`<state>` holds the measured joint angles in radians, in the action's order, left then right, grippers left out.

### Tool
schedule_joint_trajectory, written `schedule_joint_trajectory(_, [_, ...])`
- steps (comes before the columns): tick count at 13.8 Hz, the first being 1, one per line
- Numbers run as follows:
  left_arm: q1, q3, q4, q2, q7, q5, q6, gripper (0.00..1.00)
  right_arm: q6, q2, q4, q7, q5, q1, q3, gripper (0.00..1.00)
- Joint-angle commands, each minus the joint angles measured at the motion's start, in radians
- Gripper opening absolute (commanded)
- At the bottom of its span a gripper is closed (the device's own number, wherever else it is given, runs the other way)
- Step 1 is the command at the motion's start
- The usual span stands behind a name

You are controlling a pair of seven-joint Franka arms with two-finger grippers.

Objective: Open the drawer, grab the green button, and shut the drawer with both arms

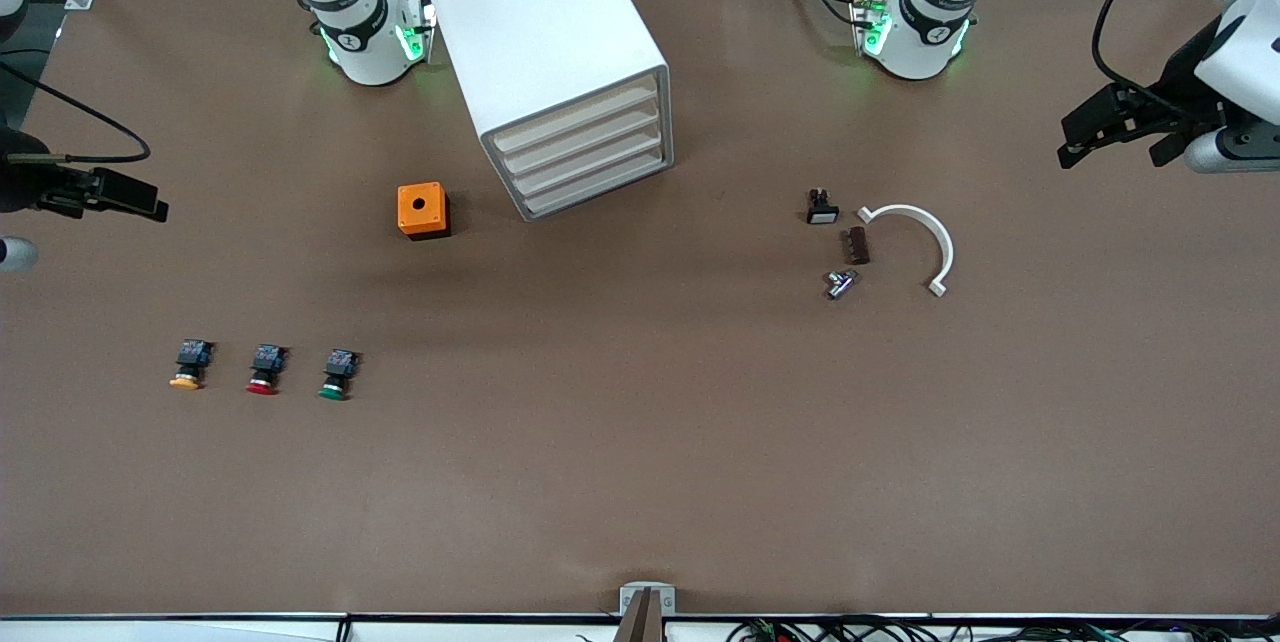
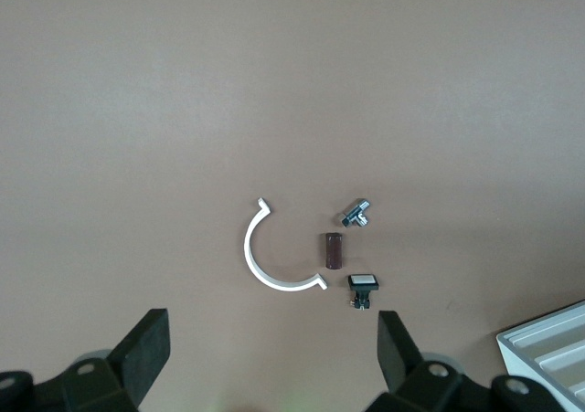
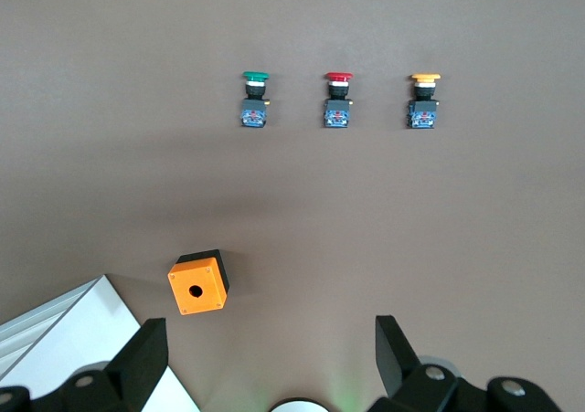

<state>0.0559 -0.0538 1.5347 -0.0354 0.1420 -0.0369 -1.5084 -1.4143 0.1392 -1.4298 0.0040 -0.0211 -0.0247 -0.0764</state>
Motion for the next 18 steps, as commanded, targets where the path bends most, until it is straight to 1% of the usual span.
schedule_joint_trajectory(1, [-0.050,-0.032,0.021,-0.023,-0.018,0.008,0.007,1.00,0.015,-0.010,0.012,0.001,0.006,-0.004,-0.002,1.00])
schedule_joint_trajectory(2, [-0.066,-0.035,0.016,-0.023,-0.019,0.008,0.007,1.00,0.021,-0.020,0.014,-0.002,0.007,-0.001,-0.003,1.00])
schedule_joint_trajectory(8, [-0.068,-0.035,0.016,-0.021,-0.019,0.017,0.013,1.00,0.018,-0.021,0.029,-0.007,0.004,-0.006,0.001,1.00])
schedule_joint_trajectory(9, [-0.068,-0.037,0.016,-0.021,-0.019,0.035,0.020,1.00,0.017,-0.021,0.029,-0.007,0.003,-0.006,0.003,1.00])
schedule_joint_trajectory(11, [-0.068,-0.037,0.018,-0.023,-0.018,0.035,0.045,1.00,0.015,-0.021,0.029,-0.009,0.003,-0.009,0.004,1.00])
schedule_joint_trajectory(18, [-0.068,-0.029,-0.010,-0.009,0.002,0.037,0.060,1.00,0.006,-0.020,0.029,-0.010,0.007,-0.023,0.007,1.00])
